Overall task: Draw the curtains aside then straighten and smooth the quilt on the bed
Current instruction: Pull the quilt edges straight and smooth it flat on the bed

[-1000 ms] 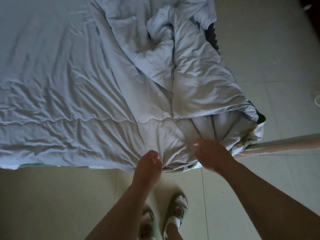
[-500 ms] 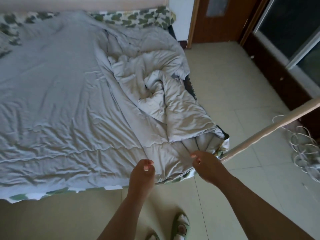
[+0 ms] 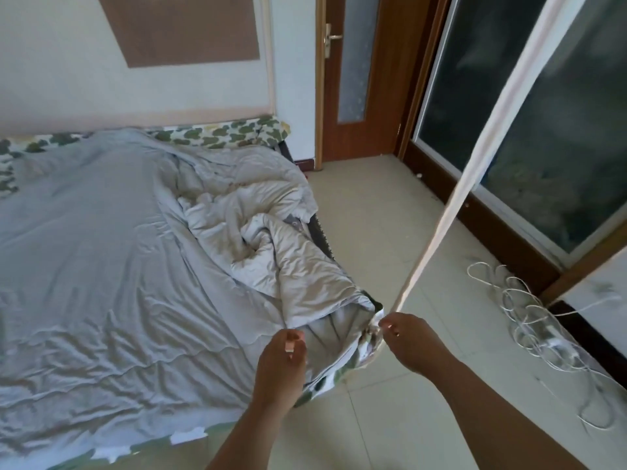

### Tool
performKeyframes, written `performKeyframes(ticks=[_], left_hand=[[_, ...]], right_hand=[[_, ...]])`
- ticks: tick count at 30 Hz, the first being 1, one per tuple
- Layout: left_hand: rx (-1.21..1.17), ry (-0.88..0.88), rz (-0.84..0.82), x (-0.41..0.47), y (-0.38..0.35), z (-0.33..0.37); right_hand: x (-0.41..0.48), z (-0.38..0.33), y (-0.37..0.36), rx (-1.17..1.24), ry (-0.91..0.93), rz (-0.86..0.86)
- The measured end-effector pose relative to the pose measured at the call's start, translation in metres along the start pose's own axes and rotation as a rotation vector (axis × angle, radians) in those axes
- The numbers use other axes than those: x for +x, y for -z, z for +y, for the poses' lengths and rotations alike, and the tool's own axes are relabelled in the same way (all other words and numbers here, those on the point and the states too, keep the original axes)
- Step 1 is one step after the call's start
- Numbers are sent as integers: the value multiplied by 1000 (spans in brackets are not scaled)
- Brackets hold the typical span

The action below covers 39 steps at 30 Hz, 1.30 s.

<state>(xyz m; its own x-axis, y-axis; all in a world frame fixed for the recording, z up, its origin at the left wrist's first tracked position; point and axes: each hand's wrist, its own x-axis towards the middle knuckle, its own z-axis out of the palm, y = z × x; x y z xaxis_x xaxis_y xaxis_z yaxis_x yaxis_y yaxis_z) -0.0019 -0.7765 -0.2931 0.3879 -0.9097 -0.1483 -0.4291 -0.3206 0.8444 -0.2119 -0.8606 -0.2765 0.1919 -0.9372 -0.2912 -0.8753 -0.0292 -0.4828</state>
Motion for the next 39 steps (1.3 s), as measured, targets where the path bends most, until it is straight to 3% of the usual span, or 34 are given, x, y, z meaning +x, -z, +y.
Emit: performKeyframes(ticks=[9,19,28,39], left_hand=[[-27,-8,-8,-8,-149,107],[-164,50,76,6,-288,205],[-152,103,203,103,-317,250],[-175,183,341,275,-311,321]], right_hand=[[20,117,113,59,29,36],[83,213,220,-72,164,9],[187,212,269,-82,334,-8],[367,163,326,-106,420,-54]])
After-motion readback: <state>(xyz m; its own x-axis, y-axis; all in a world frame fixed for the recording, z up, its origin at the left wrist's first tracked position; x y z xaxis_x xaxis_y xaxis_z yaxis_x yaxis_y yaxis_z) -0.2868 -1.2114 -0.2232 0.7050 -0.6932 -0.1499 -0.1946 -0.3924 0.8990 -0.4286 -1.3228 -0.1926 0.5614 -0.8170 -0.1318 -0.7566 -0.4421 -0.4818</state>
